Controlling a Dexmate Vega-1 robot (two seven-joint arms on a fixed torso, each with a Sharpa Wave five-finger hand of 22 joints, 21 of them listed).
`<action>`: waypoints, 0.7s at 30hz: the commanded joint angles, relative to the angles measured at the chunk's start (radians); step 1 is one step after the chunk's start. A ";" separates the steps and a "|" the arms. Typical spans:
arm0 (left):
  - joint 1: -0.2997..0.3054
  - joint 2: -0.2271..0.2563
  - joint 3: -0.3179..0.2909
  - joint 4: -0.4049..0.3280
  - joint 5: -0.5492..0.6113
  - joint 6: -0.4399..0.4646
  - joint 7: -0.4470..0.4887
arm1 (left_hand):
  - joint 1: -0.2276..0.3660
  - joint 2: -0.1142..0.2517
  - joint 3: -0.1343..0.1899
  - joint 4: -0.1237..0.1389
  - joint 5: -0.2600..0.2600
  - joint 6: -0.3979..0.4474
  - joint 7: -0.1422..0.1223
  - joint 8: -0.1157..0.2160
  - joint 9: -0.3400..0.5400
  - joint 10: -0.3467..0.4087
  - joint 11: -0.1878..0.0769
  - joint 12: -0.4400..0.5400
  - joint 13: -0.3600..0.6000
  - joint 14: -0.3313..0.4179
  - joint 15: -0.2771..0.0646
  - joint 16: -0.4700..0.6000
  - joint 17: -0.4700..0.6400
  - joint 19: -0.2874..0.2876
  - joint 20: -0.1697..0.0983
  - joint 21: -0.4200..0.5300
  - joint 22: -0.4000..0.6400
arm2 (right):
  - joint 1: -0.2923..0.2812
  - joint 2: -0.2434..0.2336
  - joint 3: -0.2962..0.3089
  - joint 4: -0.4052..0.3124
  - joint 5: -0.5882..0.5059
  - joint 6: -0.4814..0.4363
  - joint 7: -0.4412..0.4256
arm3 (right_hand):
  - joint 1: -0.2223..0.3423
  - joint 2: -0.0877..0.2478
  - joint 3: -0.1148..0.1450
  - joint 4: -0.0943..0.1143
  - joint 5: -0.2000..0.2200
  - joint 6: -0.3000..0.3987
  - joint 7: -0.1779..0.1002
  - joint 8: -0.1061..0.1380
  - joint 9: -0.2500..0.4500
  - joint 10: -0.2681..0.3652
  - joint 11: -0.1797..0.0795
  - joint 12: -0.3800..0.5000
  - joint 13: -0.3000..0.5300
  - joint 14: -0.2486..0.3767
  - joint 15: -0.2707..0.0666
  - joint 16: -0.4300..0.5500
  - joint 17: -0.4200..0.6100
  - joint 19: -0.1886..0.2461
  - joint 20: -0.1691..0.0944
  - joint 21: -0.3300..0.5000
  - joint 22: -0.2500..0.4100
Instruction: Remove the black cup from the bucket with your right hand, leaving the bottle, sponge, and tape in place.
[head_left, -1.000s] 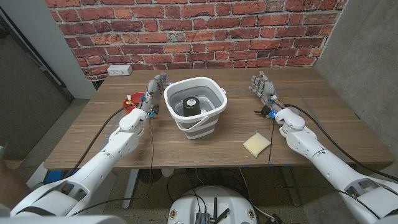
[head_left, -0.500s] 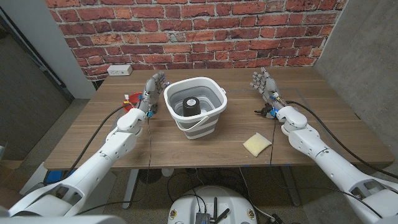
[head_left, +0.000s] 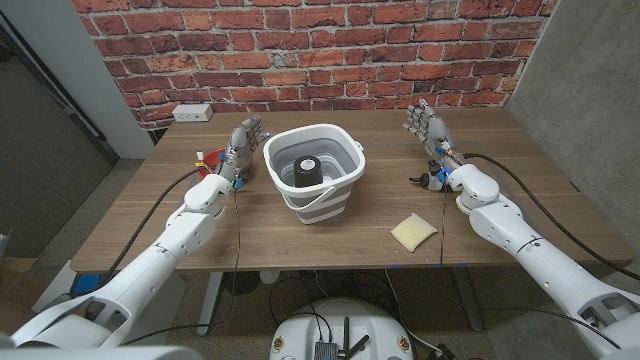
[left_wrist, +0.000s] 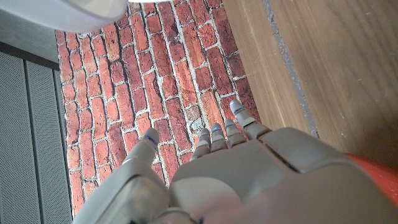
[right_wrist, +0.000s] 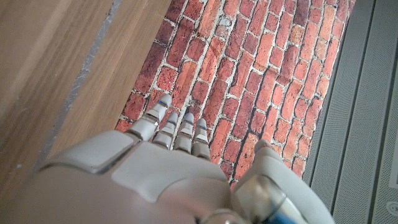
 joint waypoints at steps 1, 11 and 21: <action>-0.005 0.000 -0.006 0.015 -0.010 -0.004 -0.011 | -0.006 0.042 0.007 0.000 0.003 0.009 0.005 0.007 0.005 0.014 -0.002 0.004 0.001 0.012 -0.006 0.004 0.003 0.012 -0.059 -0.006 0.001 | -0.021 -0.061 0.002 -0.125 -0.082 -0.031 -0.041 | 0.000 0.006 0.001 -0.004 0.006 0.007 -0.009 0.008 0.002 0.009 0.002 0.008 0.000 0.003 -0.026 0.010 -0.001 0.008 -0.012 -0.001 0.005; 0.004 0.007 -0.013 0.004 -0.012 -0.002 -0.004 | -0.004 0.042 0.010 -0.003 0.003 0.020 0.004 0.010 0.005 0.022 -0.007 0.005 0.000 0.023 -0.008 0.004 0.002 0.014 -0.060 -0.015 0.001 | -0.026 -0.107 -0.001 -0.207 -0.143 -0.067 -0.047 | 0.006 -0.004 0.000 -0.010 0.007 0.001 -0.011 0.006 0.002 0.006 -0.001 0.007 -0.002 0.002 -0.027 0.008 -0.010 0.001 -0.008 -0.006 0.005; 0.021 0.017 -0.021 -0.014 -0.012 -0.006 0.005 | -0.001 0.042 0.014 -0.009 0.003 0.036 -0.001 0.013 0.005 0.037 -0.012 0.008 -0.001 0.037 -0.009 0.004 0.000 0.017 -0.060 -0.026 0.001 | -0.043 -0.157 0.006 -0.303 -0.210 -0.117 -0.070 | 0.018 -0.015 0.001 -0.024 0.008 0.013 -0.014 0.012 0.002 0.017 0.009 0.012 -0.004 0.010 -0.019 0.010 -0.026 -0.025 0.008 -0.015 0.006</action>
